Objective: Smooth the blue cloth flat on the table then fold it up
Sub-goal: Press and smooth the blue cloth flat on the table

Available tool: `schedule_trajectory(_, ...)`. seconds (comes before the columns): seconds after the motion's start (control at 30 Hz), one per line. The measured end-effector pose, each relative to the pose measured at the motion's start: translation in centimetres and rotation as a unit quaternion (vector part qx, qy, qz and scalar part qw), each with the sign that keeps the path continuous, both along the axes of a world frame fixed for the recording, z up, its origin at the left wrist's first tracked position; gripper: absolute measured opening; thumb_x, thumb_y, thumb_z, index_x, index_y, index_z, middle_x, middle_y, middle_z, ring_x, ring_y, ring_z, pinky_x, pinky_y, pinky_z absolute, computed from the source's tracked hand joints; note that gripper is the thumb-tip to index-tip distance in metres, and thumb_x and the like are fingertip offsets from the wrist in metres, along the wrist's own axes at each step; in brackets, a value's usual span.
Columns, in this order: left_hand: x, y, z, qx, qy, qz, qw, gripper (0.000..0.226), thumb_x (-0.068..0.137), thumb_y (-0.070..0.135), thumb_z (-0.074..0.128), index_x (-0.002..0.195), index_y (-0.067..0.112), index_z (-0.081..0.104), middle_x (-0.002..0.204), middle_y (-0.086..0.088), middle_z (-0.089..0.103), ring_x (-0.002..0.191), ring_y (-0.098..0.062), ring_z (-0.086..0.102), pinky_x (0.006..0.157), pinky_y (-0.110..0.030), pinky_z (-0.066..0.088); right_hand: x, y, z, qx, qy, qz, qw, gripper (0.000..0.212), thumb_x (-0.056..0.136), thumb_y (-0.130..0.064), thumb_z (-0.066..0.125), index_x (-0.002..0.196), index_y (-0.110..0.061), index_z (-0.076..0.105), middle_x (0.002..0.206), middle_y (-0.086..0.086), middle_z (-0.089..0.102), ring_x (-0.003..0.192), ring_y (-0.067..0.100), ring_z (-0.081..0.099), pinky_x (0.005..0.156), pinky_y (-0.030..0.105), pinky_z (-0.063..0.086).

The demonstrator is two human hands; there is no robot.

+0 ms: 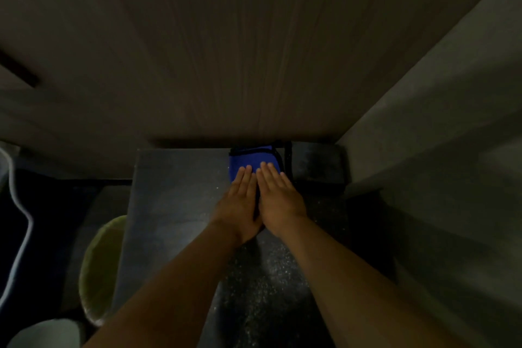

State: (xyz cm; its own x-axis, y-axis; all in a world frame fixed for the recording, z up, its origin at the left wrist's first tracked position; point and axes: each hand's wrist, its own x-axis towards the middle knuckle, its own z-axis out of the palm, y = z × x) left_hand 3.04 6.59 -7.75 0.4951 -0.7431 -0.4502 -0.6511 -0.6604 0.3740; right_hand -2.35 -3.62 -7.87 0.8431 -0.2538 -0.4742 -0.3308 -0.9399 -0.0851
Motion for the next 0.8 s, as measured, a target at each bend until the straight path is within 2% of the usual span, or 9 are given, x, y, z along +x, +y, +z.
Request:
schedule_trajectory(0.1, 0.7, -0.8, 0.0, 0.027, -0.013, -0.028, 0.999, 0.097, 0.089, 0.056, 0.045, 0.149, 0.007, -0.014, 0.158, -0.012, -0.02, 0.146, -0.024, -0.02, 0.118, -0.032, -0.008, 0.3, -0.3, -0.3, -0.012, 0.023, -0.004, 1.0, 0.071, 0.101, -0.023, 0.036, 0.152, -0.009, -0.011, 0.16, 0.006, -0.018, 0.148, 0.019, -0.016, 0.118, 0.035, -0.01)
schedule_trajectory(0.33, 1.2, -1.7, -0.4, 0.073, -0.036, -0.058, 0.995, 0.104, 0.086, 0.064, 0.041, 0.148, 0.005, -0.016, 0.157, -0.015, -0.022, 0.145, -0.027, -0.021, 0.121, -0.039, -0.005, 1.2, -0.7, 0.4, -0.025, 0.048, -0.012, 0.998, 0.075, 0.098, -0.024, 0.039, 0.152, -0.01, -0.011, 0.161, 0.005, -0.017, 0.148, 0.019, -0.015, 0.121, 0.037, -0.009)
schedule_trajectory(0.47, 2.4, -2.5, -0.1, 0.082, -0.034, -0.062, 0.994, 0.098, 0.088, 0.062, 0.038, 0.149, 0.006, -0.014, 0.159, -0.013, -0.018, 0.146, -0.025, -0.017, 0.12, -0.036, -0.006, 2.1, -1.8, 1.2, -0.001, 0.047, -0.004, 0.999, 0.079, 0.097, -0.03, 0.045, 0.153, -0.01, -0.007, 0.162, 0.005, -0.013, 0.149, 0.019, -0.012, 0.121, 0.037, -0.008)
schedule_trajectory(0.6, 2.1, -2.3, 0.9, 0.088, -0.03, -0.044, 0.995, 0.091, 0.092, 0.059, 0.035, 0.15, 0.005, -0.011, 0.159, -0.012, -0.017, 0.147, -0.024, -0.016, 0.119, -0.035, -0.004, 2.0, -2.3, 2.1, -0.003, 0.057, 0.031, 0.998, 0.073, 0.1, -0.03, 0.04, 0.154, -0.011, -0.006, 0.162, 0.005, -0.011, 0.149, 0.017, -0.011, 0.118, 0.037, -0.01)
schedule_trajectory(0.8, 3.2, 0.2, 0.4, 0.125, -0.054, -0.037, 0.99, 0.091, 0.092, 0.059, 0.033, 0.15, 0.005, -0.012, 0.158, -0.014, -0.021, 0.146, -0.025, -0.019, 0.121, -0.038, 0.0, 3.7, 0.6, 2.5, 0.013, 0.081, 0.04, 0.996, 0.079, 0.099, -0.033, 0.044, 0.153, -0.011, -0.008, 0.161, 0.005, -0.014, 0.149, 0.017, -0.013, 0.12, 0.037, -0.009)
